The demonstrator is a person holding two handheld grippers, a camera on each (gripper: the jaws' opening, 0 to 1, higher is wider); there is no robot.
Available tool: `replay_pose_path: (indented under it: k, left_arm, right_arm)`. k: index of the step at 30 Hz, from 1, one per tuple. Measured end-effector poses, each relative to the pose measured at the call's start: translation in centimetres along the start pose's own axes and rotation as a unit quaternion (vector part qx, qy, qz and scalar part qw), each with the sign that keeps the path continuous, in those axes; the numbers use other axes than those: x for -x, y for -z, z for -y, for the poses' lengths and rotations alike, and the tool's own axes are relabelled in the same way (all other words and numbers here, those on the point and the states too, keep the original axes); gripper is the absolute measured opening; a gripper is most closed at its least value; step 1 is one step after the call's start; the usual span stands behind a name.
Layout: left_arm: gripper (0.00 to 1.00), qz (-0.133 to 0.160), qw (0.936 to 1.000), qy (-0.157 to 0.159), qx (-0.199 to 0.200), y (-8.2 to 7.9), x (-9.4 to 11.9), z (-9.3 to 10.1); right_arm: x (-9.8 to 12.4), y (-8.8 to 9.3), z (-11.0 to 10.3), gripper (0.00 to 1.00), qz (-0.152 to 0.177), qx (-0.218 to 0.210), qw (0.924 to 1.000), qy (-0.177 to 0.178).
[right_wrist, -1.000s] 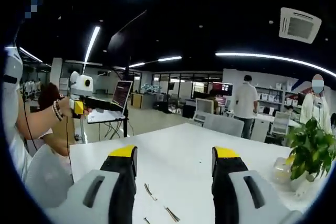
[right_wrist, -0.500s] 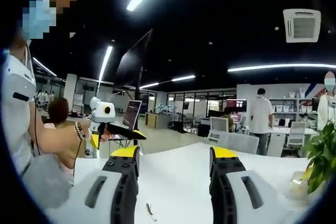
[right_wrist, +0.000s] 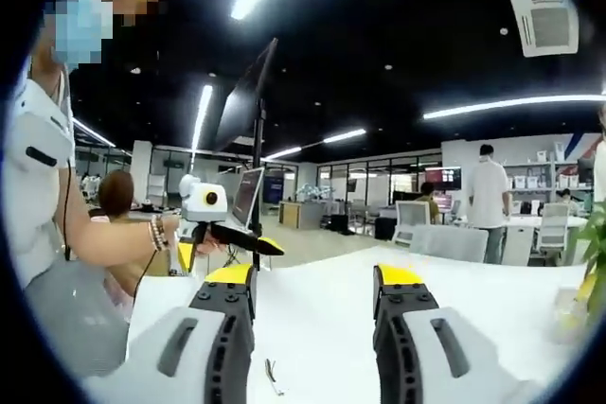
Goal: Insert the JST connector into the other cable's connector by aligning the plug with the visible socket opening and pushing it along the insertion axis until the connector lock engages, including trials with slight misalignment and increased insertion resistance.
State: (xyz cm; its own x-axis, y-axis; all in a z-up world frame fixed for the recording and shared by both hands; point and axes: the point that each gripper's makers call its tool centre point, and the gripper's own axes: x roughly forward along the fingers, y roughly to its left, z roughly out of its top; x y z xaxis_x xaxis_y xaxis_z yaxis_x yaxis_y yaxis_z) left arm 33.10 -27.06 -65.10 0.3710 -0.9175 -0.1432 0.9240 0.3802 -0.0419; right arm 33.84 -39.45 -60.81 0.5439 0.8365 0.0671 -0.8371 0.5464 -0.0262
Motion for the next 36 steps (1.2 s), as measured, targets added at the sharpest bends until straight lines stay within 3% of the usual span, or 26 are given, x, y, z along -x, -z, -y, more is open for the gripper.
replay_pose_path:
  k: [5,8,12,18,22,29,36]
  left_arm:
    - [0.86,-0.005,1.0,0.004,0.007,1.5,-1.3,0.1]
    - [0.83,-0.004,0.9997,0.024,0.002,2.4,-2.2,0.9]
    - [0.71,-0.016,0.9992,0.034,-0.012,3.7,-3.2,1.2]
    - [0.73,-0.052,0.9983,0.024,-0.007,6.3,-4.8,1.1]
    - [0.72,-0.101,0.994,0.038,-0.012,9.1,-5.5,1.8]
    - [0.64,-0.136,0.9894,0.046,-0.019,11.9,-6.4,2.3]
    - [0.52,-0.158,0.9873,0.018,-0.007,14.0,-7.2,1.7]
  right_arm:
    - [0.4,3.9,0.8,0.45,-0.052,-0.003,0.9984,0.022]
    - [0.8,4.5,1.4,0.42,-0.047,-0.011,0.9982,0.036]
    - [0.7,5.8,1.8,0.43,-0.057,-0.017,0.9975,0.038]
    - [-0.2,8.5,0.7,0.35,-0.095,-0.032,0.9949,0.012]
    - [-0.9,10.2,-0.4,0.35,-0.123,-0.022,0.9922,-0.001]
    - [-1.4,13.9,-2.5,0.31,-0.194,0.003,0.9804,-0.03]
    - [-1.4,17.6,-3.6,0.3,-0.259,0.035,0.964,-0.051]
